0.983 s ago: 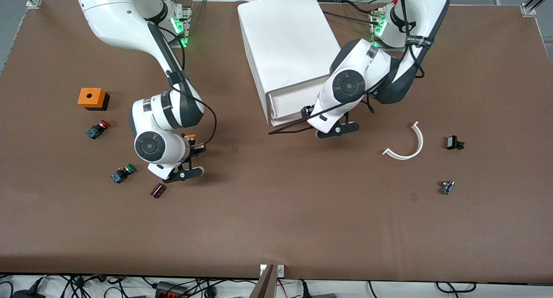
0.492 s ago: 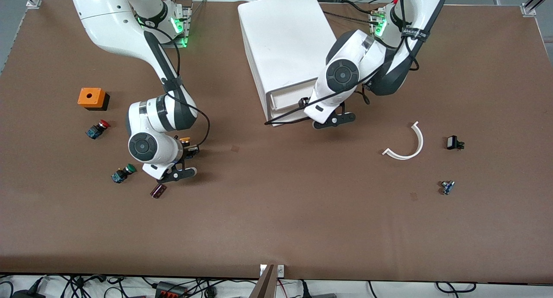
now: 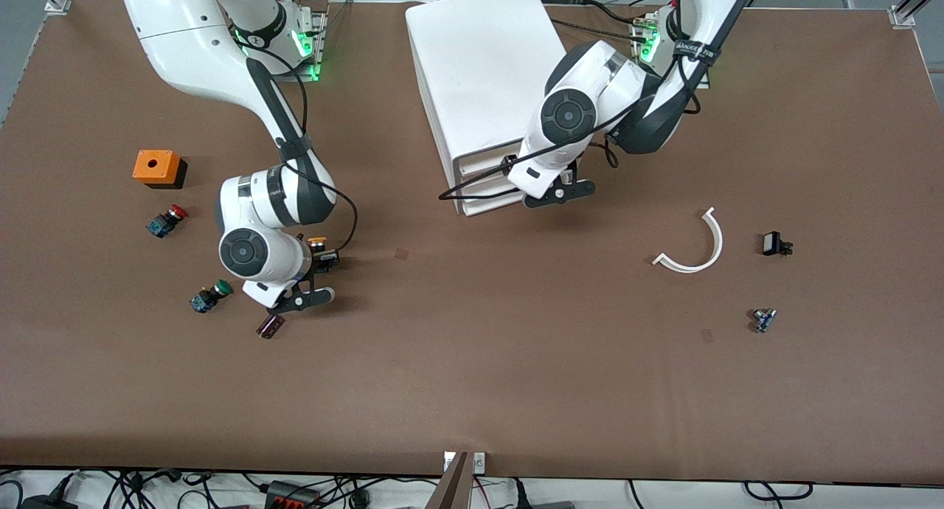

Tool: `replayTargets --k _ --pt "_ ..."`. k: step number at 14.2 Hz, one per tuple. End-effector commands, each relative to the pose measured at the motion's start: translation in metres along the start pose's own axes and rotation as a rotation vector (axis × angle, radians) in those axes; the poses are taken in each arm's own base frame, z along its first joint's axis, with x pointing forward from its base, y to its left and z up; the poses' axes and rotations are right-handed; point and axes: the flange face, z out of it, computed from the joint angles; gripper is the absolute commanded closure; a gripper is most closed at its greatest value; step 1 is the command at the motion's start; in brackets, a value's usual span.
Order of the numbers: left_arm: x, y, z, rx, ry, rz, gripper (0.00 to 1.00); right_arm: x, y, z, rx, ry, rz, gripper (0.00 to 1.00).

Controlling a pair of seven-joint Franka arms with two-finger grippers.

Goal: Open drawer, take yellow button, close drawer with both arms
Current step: 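Carry the button away with the right gripper while the left gripper pushes the drawer, then lower the button onto the table and open the right gripper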

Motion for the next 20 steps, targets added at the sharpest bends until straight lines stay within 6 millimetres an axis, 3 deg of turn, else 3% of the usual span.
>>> replayTargets --k 1,6,9,13,16,20 --pt "-0.012 -0.003 -0.005 -0.016 -0.001 -0.023 0.00 0.004 0.008 -0.044 0.008 0.002 -0.002 0.00" --pt "-0.009 -0.005 -0.008 -0.027 -0.008 -0.037 0.00 0.008 0.013 -0.140 0.004 -0.004 0.005 0.00" --pt "0.007 -0.015 -0.018 -0.042 -0.002 -0.048 0.00 -0.002 0.035 -0.197 -0.006 0.040 0.030 0.00" --pt "0.045 -0.049 -0.039 -0.066 0.013 -0.002 0.00 -0.029 0.063 -0.256 -0.012 0.076 0.079 0.00" --pt "0.077 -0.085 -0.075 -0.076 0.005 0.029 0.00 -0.054 0.095 -0.300 -0.009 0.126 0.123 0.00" --pt "0.107 -0.135 -0.119 0.030 0.061 0.114 0.00 -0.068 0.129 -0.320 -0.015 0.158 0.182 0.00"
